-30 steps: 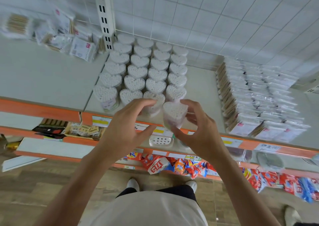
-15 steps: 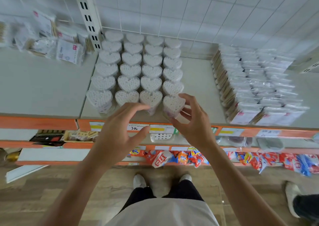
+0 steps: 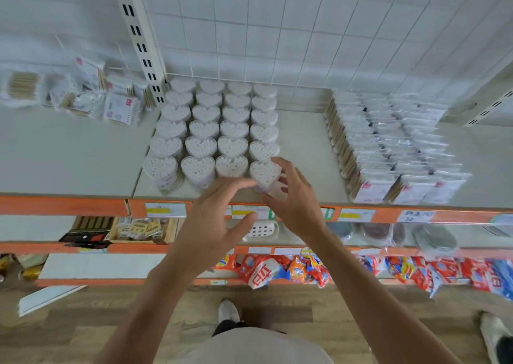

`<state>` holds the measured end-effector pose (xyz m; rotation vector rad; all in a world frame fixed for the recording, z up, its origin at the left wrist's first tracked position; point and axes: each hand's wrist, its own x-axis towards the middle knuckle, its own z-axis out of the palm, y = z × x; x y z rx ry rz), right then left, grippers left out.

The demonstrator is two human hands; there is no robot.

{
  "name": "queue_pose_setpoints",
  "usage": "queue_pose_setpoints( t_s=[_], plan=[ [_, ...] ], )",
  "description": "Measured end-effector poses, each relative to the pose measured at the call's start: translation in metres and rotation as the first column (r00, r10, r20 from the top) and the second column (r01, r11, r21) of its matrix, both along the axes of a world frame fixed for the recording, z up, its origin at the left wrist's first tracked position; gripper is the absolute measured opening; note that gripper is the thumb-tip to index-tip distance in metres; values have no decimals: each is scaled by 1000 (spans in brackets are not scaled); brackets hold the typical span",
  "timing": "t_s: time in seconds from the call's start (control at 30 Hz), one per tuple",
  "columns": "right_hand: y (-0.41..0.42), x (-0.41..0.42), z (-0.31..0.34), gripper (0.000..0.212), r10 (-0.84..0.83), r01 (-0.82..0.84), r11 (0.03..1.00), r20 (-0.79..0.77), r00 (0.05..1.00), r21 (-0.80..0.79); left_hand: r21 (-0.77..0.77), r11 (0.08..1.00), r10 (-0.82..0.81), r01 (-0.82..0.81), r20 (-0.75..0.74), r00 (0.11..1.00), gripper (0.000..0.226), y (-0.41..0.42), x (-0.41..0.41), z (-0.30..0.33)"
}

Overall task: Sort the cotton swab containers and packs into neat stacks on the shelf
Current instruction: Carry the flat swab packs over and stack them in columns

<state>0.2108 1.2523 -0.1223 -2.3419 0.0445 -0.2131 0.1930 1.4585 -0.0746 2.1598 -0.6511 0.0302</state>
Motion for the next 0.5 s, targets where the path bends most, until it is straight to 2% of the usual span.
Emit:
queue_pose_setpoints(
  t_s=[0.13, 0.23, 0.3, 0.5],
  plan=[
    [-2, -24, 19, 81, -19, 19, 1000, 27, 999, 2, 66, 998, 13, -16, 37, 999, 42, 4, -11, 6],
    [-12, -46, 40, 80, 51, -47, 997, 69, 996, -58, 222, 972, 44, -76, 146, 988, 47, 9, -15, 9],
    [-17, -55, 48, 77, 90, -83, 992, 68, 994, -99, 284, 955, 44, -86, 153, 987, 52, 12, -20, 10],
    [-11, -76, 56, 63, 192, -189, 966, -4, 981, -177, 294, 944, 123, -153, 120, 985, 60, 36, -53, 9]
  ],
)
